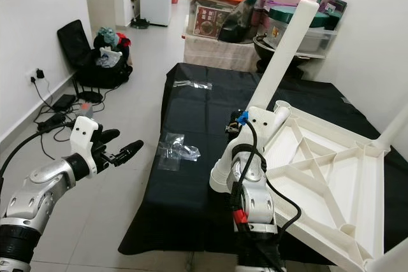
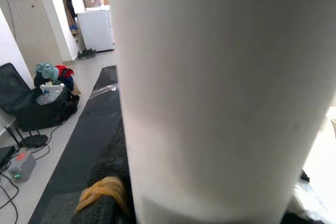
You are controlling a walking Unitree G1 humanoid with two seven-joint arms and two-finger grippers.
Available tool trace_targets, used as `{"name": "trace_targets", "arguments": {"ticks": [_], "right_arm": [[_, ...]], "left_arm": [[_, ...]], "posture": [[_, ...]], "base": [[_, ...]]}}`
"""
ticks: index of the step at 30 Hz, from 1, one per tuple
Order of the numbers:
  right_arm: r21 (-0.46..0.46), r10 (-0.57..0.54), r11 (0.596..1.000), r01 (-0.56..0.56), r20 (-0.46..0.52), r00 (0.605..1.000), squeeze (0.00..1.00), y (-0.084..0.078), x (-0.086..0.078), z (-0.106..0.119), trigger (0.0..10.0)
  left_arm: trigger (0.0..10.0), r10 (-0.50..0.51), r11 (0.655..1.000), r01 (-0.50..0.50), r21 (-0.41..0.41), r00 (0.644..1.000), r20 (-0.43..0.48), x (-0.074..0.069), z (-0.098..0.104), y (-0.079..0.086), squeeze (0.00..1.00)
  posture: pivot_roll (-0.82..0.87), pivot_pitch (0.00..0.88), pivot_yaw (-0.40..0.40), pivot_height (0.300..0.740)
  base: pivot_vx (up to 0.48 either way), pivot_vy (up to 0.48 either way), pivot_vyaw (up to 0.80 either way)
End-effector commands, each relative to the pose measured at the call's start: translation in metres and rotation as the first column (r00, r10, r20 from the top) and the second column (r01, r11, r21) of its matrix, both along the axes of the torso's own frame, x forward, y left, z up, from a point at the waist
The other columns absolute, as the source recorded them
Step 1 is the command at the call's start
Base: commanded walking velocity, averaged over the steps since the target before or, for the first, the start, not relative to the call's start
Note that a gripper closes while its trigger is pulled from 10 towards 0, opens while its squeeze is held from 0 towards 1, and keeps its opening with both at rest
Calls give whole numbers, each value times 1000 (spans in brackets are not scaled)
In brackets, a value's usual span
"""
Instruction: Building children table
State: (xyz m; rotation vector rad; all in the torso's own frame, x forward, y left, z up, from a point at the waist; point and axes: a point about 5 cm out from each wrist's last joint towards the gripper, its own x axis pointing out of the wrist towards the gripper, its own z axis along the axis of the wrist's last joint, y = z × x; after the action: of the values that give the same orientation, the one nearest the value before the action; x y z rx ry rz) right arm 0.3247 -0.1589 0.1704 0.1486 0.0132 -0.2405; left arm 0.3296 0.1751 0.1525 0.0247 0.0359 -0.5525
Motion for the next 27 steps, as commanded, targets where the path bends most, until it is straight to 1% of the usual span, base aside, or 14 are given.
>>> {"name": "trace_targets", "arguments": {"ticks": [1,3,7,15,20,27], "right_arm": [[-75,-87,995,67,-301,950,0,-19,-14,-60,10000],[-109,-74,993,44,-293,953,0,-17,-13,-57,10000],[-130,-82,991,44,-301,950,0,-16,-13,-56,10000],[-134,-84,990,43,-317,945,0,-13,-10,-56,10000],[-121,-84,991,47,-319,944,0,-11,-8,-55,10000],[-116,-90,992,56,-310,947,0,-13,-8,-55,10000]], "left_arm": [[10000,6,1000,-6,-4,1000,-6,2,-1,-1,0],[10000,8,1000,-8,-2,1000,-8,2,-3,-1,0],[10000,9,1000,-9,0,1000,-10,2,-3,-2,0],[10000,12,1000,-12,1,1000,-9,3,-3,-3,0],[10000,11,1000,-11,2,1000,-10,3,-3,-4,0],[10000,14,1000,-14,4,1000,-11,3,-4,-3,0]], "posture": [[64,0,-105,740],[62,0,-105,740],[60,0,-105,740],[58,0,-104,740],[62,0,-107,740],[62,0,-107,740]], "base": [[0,0,0],[0,0,0],[0,0,0],[0,0,0],[0,0,0],[0,0,0]]}}
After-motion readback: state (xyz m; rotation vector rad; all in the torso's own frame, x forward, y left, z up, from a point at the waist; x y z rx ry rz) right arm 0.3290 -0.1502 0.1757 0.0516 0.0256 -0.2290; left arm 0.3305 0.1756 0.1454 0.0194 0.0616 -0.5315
